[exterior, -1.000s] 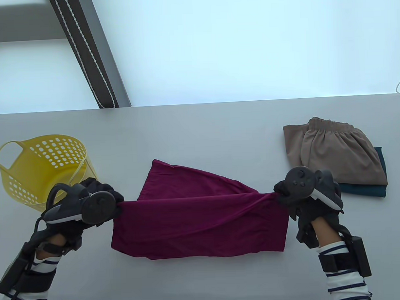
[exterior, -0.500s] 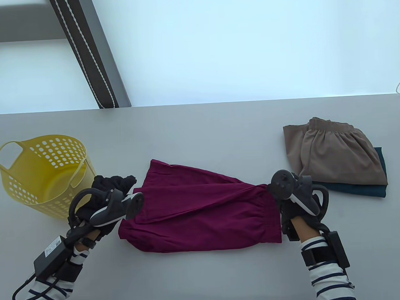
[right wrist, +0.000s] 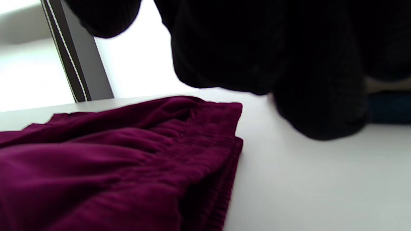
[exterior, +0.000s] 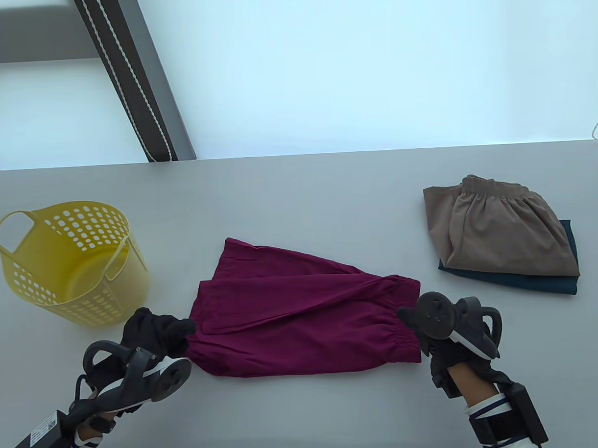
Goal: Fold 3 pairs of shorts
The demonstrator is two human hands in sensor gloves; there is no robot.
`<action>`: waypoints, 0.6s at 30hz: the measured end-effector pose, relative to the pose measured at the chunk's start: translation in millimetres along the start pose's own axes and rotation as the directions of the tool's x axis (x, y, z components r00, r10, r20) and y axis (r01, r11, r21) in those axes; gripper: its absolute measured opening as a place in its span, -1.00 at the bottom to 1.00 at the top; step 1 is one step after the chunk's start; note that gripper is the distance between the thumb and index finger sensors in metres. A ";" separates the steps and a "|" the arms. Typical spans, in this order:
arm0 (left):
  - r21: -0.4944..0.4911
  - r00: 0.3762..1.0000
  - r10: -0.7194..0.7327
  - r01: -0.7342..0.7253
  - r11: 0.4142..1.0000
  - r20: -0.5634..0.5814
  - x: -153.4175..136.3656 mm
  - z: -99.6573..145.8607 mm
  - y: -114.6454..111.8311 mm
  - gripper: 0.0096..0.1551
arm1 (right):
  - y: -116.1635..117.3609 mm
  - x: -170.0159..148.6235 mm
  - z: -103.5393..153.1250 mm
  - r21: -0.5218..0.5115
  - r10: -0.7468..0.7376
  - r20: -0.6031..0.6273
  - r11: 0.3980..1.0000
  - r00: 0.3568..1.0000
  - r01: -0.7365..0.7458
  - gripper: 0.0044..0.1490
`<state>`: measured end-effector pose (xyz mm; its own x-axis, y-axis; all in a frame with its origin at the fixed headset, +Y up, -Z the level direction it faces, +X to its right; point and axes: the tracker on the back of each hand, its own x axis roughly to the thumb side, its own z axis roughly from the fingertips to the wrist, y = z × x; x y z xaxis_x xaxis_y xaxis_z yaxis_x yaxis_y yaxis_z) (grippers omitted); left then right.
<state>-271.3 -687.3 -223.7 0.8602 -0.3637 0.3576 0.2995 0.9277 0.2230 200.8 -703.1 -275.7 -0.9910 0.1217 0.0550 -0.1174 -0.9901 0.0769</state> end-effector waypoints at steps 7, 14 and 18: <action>-0.095 1.000 -0.024 0.023 0.995 -0.005 2.4 -3.3 -20.8 -0.56 | 68.0 0.8 -13.0 0.371 0.120 -0.066 0.924 0.991 -0.087 0.22; -0.110 0.998 -0.052 0.055 0.992 0.029 10.2 -5.3 -24.4 -0.55 | 63.5 29.1 -14.1 0.298 0.205 -0.111 0.940 0.972 -0.164 0.12; -0.116 0.998 -0.053 0.056 0.992 0.028 9.6 -5.1 -24.1 -0.54 | 59.4 30.8 -14.0 0.240 0.253 -0.142 0.947 0.957 -0.215 -0.02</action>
<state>-268.2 -712.7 -230.2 0.8312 -0.4148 0.3702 0.3932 0.9093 0.1358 162.4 -759.1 -283.3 -0.9871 -0.1440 -0.0697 0.1169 -0.9469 0.2996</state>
